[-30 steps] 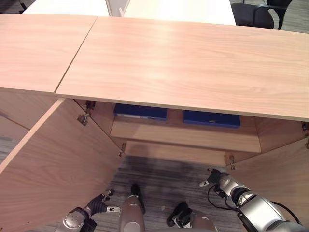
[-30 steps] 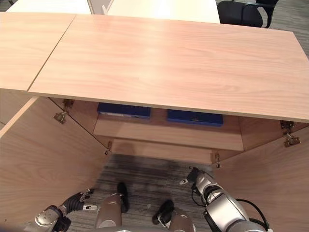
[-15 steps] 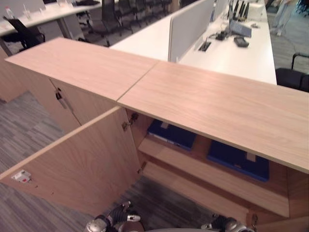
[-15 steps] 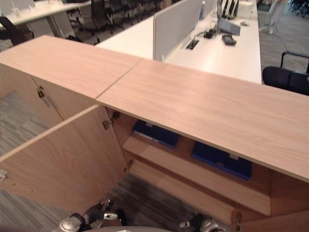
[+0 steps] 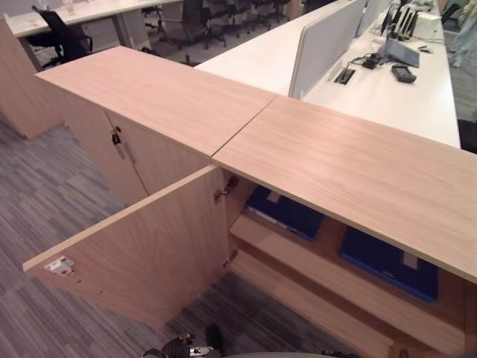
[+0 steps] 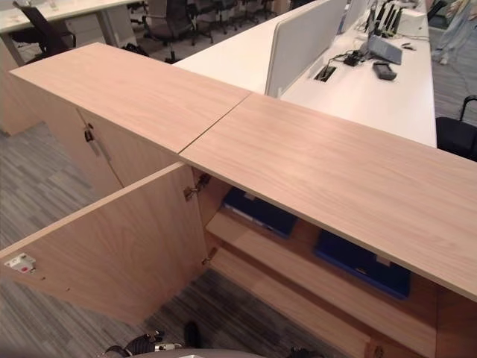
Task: Put the empty folder in the office cabinet
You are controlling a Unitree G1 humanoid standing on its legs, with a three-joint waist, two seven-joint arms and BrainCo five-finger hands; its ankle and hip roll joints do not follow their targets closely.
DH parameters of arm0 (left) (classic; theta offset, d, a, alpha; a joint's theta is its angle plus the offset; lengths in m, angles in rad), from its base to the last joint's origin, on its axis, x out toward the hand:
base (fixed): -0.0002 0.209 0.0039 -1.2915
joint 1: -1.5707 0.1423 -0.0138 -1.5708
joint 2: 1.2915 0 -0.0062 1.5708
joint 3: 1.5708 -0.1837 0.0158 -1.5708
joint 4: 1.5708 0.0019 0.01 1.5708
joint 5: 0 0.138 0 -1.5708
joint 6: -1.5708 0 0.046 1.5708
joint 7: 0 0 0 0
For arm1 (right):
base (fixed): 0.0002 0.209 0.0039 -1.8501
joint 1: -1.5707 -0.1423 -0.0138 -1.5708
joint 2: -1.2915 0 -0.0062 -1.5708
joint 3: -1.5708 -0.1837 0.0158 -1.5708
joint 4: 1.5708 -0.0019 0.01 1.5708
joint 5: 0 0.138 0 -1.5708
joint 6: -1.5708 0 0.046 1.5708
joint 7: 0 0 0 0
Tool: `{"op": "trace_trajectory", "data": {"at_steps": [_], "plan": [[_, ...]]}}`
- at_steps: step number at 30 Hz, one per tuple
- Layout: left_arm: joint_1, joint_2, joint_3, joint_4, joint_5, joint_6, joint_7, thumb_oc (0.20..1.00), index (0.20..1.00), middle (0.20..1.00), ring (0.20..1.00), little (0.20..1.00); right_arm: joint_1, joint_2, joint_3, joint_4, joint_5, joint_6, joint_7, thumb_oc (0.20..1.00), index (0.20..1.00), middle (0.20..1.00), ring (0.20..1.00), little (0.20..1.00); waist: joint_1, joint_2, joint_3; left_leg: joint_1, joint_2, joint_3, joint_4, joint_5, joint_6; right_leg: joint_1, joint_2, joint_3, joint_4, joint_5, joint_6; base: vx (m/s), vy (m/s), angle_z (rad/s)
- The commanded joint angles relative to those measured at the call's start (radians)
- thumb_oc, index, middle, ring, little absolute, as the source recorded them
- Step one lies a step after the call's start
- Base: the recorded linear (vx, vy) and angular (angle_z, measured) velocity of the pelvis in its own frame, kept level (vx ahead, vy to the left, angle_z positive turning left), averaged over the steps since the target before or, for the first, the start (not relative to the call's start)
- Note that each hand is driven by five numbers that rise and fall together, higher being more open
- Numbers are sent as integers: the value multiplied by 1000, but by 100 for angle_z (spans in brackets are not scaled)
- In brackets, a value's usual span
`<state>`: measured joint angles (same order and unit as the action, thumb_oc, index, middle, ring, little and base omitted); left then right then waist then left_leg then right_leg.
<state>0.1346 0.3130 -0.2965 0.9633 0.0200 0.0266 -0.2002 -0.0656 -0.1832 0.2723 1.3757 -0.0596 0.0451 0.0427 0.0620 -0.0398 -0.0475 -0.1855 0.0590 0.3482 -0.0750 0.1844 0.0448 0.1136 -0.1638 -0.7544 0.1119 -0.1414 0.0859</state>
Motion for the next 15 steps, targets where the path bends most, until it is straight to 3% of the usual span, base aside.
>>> {"op": "trace_trajectory", "data": {"at_steps": [1,5,7,9,11,12,13,14,15], "plan": [[35,-11,-1,57,34,-19,17,1000,1000,1000,1000,1000,3,20,1,63,-4,-9,14,1000,1000,1000,1000,1000,9,-10,-59,-1,12,10,19,-79,-75,-108,7,103,-163,154,-5,15,153,44],[40,-17,32,144,25,-25,35,1000,1000,1000,1000,1000,8,16,-7,62,-8,-13,24,1000,1000,1000,1000,1000,17,-3,-60,-6,-8,-32,32,-91,-70,-106,-23,109,-133,150,6,2,78,28],[31,-12,43,181,27,-32,54,1000,1000,1000,1000,1000,10,9,-10,56,-9,-18,29,1000,1000,1000,1000,1000,12,18,-51,-3,-20,-94,21,-100,-64,-104,-67,148,-74,146,26,-19,44,15],[26,-10,58,227,27,-35,70,1000,1000,1000,1000,1000,10,0,-15,56,-1,-22,31,1000,1000,1000,1000,1000,25,21,-49,-9,-29,-139,13,-97,-68,-69,-75,185,-54,120,34,-11,-15,23],[20,-11,66,252,21,-38,76,1000,1000,1000,1000,1000,7,-5,-17,59,6,-25,29,1000,1000,1000,1000,1000,31,18,-46,-15,-33,-158,11,-90,-73,-44,-71,178,-42,97,32,-8,-105,55],[18,-5,93,285,9,-35,85,1000,1000,1000,1000,1000,-1,-5,-6,59,14,-31,26,1000,1000,1000,1000,1000,68,-2,-40,-40,-28,-176,17,-68,-84,-12,-39,153,-44,47,18,-21,-138,89],[16,-4,93,286,8,-36,85,1000,1000,1000,1000,1000,-3,-3,-6,60,15,-32,26,1000,1000,1000,1000,1000,65,-3,-39,-41,-28,-179,18,-67,-85,-10,-37,150,-44,44,16,-52,-299,99],[19,7,132,304,-14,-37,92,1000,1000,1000,1000,1000,-22,-2,10,54,24,-33,23,1000,1000,1000,1000,1000,111,-21,-28,-57,-16,-180,19,-48,-96,-4,-4,110,-54,14,4,-35,-184,91],[17,7,133,305,-15,-38,92,1000,1000,1000,1000,1000,-23,0,11,55,24,-33,23,1000,1000,1000,1000,1000,109,-22,-27,-57,-15,-182,19,-46,-97,-3,-2,108,-56,13,2,-82,-353,74]]}}
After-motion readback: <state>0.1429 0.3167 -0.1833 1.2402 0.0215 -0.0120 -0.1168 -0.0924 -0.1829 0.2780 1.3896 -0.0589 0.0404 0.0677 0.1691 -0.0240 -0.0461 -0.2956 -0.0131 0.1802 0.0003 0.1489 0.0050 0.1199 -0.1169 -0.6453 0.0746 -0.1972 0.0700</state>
